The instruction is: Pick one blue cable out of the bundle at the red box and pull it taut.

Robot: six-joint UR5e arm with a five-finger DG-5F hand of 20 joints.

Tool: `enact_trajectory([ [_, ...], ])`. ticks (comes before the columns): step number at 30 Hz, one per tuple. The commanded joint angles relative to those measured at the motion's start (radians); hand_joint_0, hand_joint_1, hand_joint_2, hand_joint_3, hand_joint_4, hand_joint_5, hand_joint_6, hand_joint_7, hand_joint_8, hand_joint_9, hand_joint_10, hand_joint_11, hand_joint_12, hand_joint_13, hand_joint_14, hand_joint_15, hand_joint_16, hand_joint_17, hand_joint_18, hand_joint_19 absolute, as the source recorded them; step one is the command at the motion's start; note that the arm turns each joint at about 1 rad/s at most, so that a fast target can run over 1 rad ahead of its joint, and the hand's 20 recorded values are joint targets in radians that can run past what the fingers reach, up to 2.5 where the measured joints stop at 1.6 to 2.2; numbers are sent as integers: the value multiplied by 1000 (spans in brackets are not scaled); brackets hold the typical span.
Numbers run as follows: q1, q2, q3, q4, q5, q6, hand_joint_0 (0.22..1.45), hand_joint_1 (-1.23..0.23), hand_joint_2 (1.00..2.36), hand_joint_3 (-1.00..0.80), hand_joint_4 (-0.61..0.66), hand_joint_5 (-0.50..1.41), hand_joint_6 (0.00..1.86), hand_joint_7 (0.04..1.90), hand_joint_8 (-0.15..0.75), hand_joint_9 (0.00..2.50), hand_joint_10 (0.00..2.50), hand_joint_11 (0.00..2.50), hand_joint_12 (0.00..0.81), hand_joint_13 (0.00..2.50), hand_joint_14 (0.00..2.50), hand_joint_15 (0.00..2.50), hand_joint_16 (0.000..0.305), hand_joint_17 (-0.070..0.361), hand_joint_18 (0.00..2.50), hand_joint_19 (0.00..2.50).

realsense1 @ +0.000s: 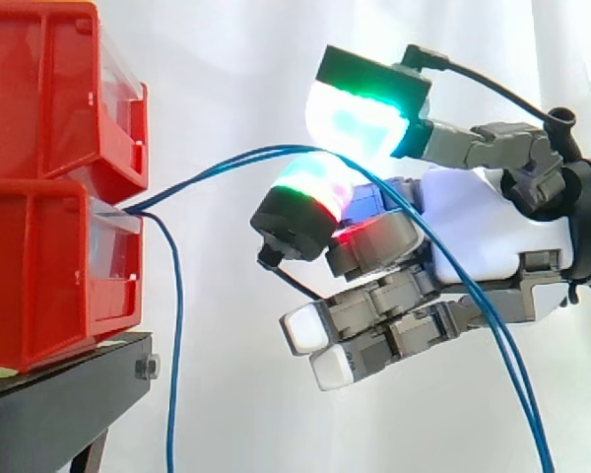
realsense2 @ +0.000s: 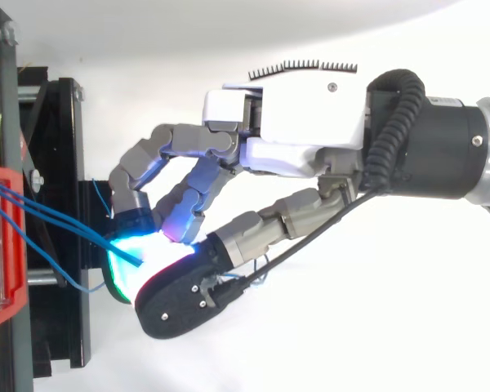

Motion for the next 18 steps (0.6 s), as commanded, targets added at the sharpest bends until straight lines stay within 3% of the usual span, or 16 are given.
enact_trajectory([
  [1,0,-1,0,0,0,0,747,-978,1005,-444,-17,-153,913,1069,259,1073,7,1493,323,748,20,493,50,112,584,357],
  [5,0,0,0,0,0,0,789,-994,1000,-500,-5,-154,911,1171,241,1063,7,1474,317,749,21,483,49,111,596,340],
  [11,0,0,0,0,0,-2,759,-999,1000,-500,-25,-158,917,1089,214,1047,8,1460,314,748,19,483,49,110,604,340],
  [16,1,-1,0,0,0,0,592,-1017,1000,-500,9,-153,913,1072,237,1067,6,1480,315,751,21,505,49,111,587,384],
  [18,0,0,0,0,0,2,476,-914,1000,-500,37,-144,911,1062,274,1105,4,1485,340,772,21,521,55,123,607,418],
])
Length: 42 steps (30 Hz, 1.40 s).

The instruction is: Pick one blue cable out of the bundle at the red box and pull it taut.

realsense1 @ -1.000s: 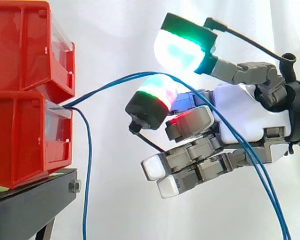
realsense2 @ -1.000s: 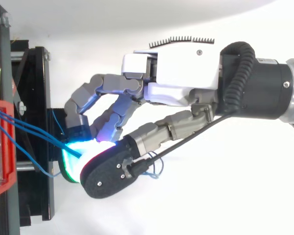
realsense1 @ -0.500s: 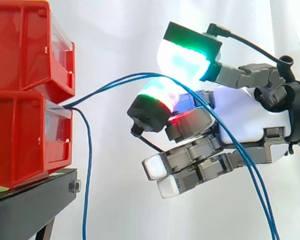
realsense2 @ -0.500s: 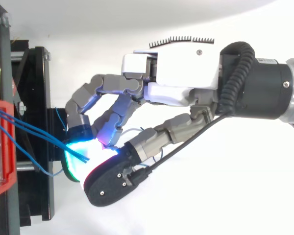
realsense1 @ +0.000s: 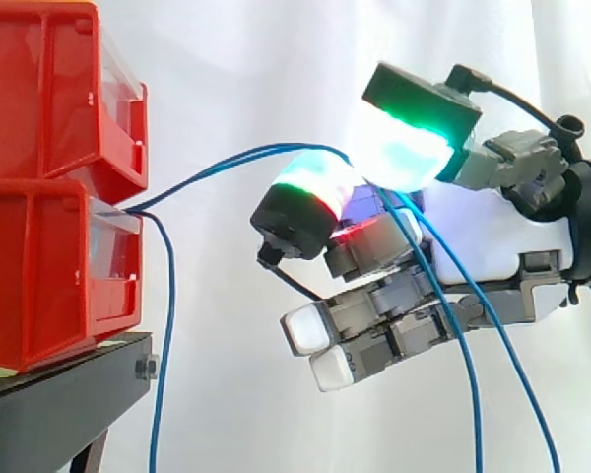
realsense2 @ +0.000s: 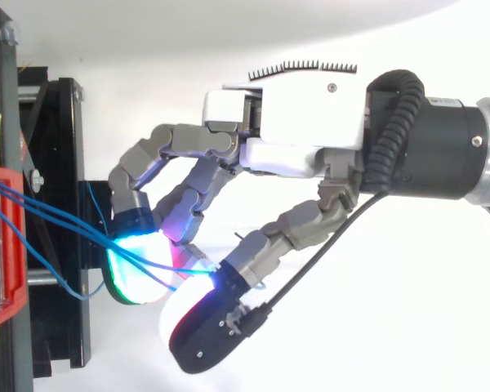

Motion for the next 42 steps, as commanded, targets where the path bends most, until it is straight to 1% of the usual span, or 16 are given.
enact_trajectory([
  [1,-1,-1,0,0,0,1,457,-820,1000,-500,48,-139,904,1069,290,1134,3,1446,348,780,22,520,57,128,615,435],
  [2,-1,-1,0,0,0,1,453,-783,1000,-500,48,-137,903,1068,292,1139,2,1442,350,786,21,525,57,129,617,453],
  [4,1,-1,0,0,0,1,492,-611,1000,-500,43,-131,893,1103,273,1165,6,1451,349,810,20,546,55,124,597,485],
  [8,-1,1,0,0,0,0,574,-568,1000,-489,32,-134,889,1142,248,1168,8,1453,325,796,21,560,51,114,563,512],
  [11,1,1,0,0,0,0,583,-613,1007,-385,46,-138,892,1148,253,1157,8,1480,328,795,23,572,50,113,561,515],
  [15,1,1,0,0,0,0,592,-761,1011,-193,79,-133,912,1116,302,1173,0,1493,358,844,20,546,58,130,654,463],
  [19,1,-1,0,0,0,1,655,-875,1020,-98,27,-136,924,1245,258,1141,5,1535,326,846,24,589,51,114,646,468],
  [21,1,1,0,0,0,1,693,-911,1021,-144,-16,-139,929,1255,253,1120,6,1531,325,844,24,587,50,113,646,447],
  [24,-1,1,0,0,0,1,757,-940,1014,-301,-101,-148,935,1213,248,1101,6,1508,315,824,24,580,50,112,634,413],
  [27,-1,1,0,0,0,1,814,-941,1000,-500,-123,-153,935,1269,217,1076,6,1477,306,804,22,571,49,110,613,399],
  [28,-1,1,0,0,0,1,817,-937,1000,-500,-139,-155,937,1254,211,1072,6,1481,305,806,24,567,49,110,618,392],
  [33,1,1,0,0,0,1,762,-967,1000,-500,-127,-163,941,1137,188,1063,7,1456,300,811,22,569,48,108,630,375],
  [34,-1,-1,0,0,0,1,716,-998,1000,-500,-101,-161,939,1090,183,1061,6,1459,297,810,22,573,48,107,624,386],
  [35,-1,-1,0,0,0,1,710,-1001,1000,-500,-99,-161,938,1091,183,1061,7,1460,297,809,24,571,47,107,621,387],
  [37,1,-1,0,0,0,1,625,-1040,1000,-500,-76,-162,935,1110,184,1049,8,1475,296,802,24,586,47,107,612,402],
  [42,1,-1,0,-5,0,3,491,-964,1000,-500,-26,-163,938,1076,235,1065,3,1469,330,807,24,594,53,120,618,446],
])
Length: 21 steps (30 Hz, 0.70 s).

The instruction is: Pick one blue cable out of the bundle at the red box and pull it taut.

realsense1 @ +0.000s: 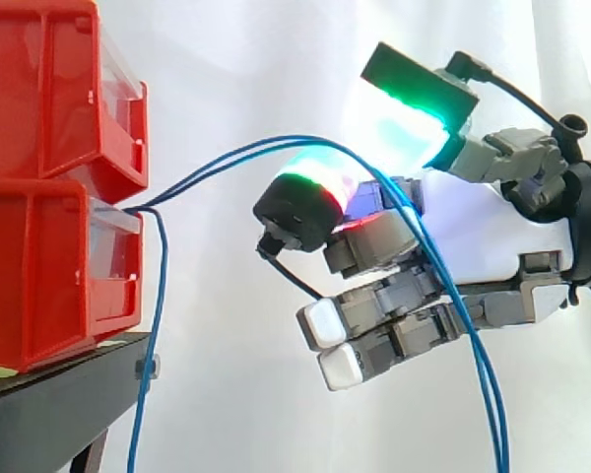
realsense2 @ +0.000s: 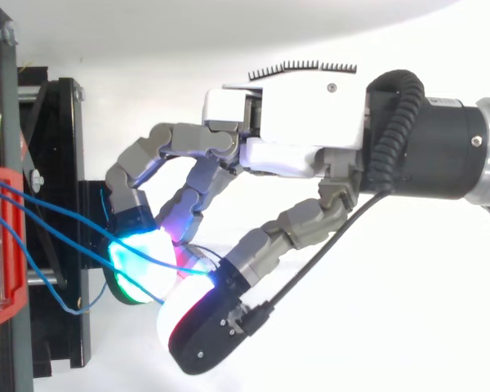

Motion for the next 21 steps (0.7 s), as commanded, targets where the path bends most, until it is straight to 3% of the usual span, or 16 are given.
enact_trajectory([
  [1,1,0,0,-4,0,1,481,-933,1000,-500,-22,-162,938,1060,248,1075,3,1456,332,809,23,596,54,121,621,451],
  [5,-1,0,0,-5,0,1,457,-875,1000,-500,-6,-160,937,1038,265,1093,0,1451,348,818,22,594,57,127,625,462],
  [10,-1,0,0,-5,0,1,507,-658,1000,-500,13,-144,917,1104,262,1161,6,1456,340,835,22,617,54,121,598,505],
  [21,-1,0,0,-5,0,-2,589,-695,1005,-429,27,-146,912,1120,232,1208,5,1590,326,831,25,628,51,114,564,516],
])
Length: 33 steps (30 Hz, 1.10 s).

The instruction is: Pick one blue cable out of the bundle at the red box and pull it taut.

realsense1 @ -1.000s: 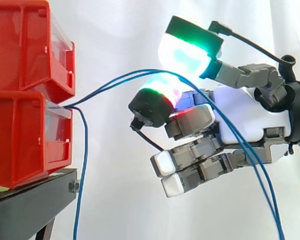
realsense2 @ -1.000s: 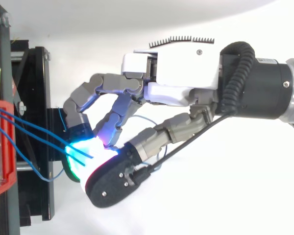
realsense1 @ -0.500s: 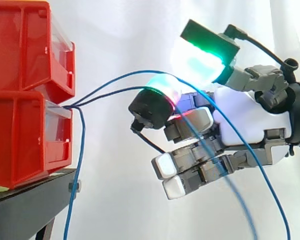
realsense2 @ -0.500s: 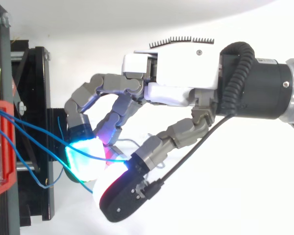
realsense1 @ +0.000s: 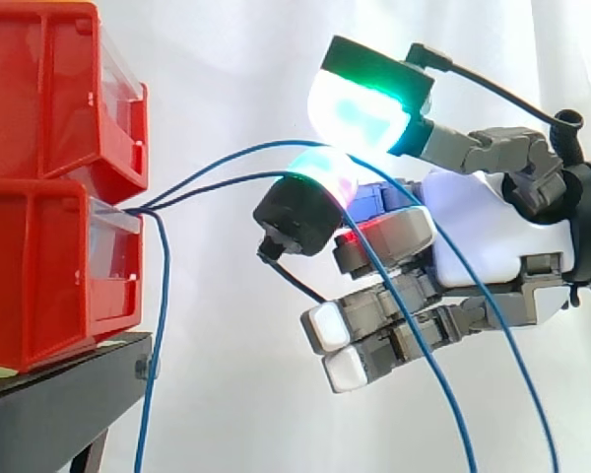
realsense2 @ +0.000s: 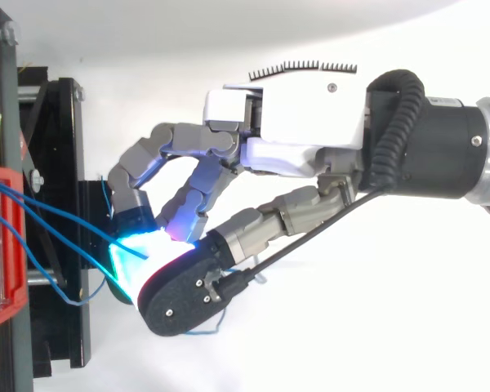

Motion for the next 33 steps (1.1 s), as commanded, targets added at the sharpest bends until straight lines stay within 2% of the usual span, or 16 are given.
enact_trajectory([
  [1,0,0,0,0,0,0,590,-698,1005,-427,33,-147,912,1125,228,1207,5,1603,326,832,23,630,51,114,565,515],
  [10,0,0,0,0,0,3,595,-714,1004,-427,35,-148,912,1112,229,1214,5,1603,325,833,25,619,51,115,569,507],
  [14,0,0,0,0,0,3,598,-715,1005,-430,33,-149,912,1104,220,1273,23,1699,324,841,23,626,51,115,574,507],
  [16,0,0,0,0,0,3,601,-715,1005,-433,33,-149,913,1094,212,1306,246,1696,325,868,26,647,51,114,580,505],
  [27,-2,0,0,0,0,1,630,-786,1006,-426,45,-150,913,1101,215,1274,300,1740,324,884,24,657,51,115,599,502],
  [33,-2,1,0,0,0,3,636,-829,1013,-295,70,-135,914,1161,224,1275,307,1744,321,909,26,673,51,114,623,501],
])
